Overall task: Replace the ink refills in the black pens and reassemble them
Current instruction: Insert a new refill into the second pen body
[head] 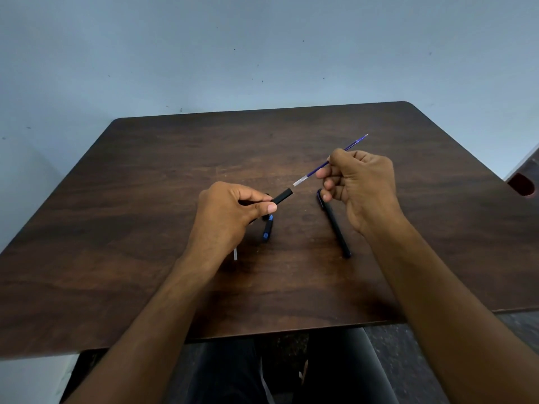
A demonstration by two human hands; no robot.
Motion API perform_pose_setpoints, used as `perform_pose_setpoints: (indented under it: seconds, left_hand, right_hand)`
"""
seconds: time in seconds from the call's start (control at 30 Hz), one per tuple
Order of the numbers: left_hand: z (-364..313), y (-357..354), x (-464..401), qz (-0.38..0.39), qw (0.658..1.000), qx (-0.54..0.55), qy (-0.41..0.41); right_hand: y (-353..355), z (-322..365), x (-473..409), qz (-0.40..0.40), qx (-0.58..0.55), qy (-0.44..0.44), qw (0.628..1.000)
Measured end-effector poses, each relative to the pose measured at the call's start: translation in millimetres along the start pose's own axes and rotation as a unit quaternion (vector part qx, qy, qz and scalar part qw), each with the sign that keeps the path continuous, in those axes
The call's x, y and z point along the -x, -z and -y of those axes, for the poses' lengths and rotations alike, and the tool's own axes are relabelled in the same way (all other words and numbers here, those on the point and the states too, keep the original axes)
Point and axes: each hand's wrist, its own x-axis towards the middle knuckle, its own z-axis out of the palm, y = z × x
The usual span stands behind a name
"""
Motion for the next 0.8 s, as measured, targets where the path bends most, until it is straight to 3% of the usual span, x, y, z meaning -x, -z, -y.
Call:
perform_pose_setpoints:
  seconds: [0.8]
  left_hand:
    - [-1.0, -2.8, 2.7, -0.001, 1.000, -0.016, 0.006]
  right_hand:
    - [4.5, -8.8, 3.9, 0.001, 0.019, -0.032, 0.999]
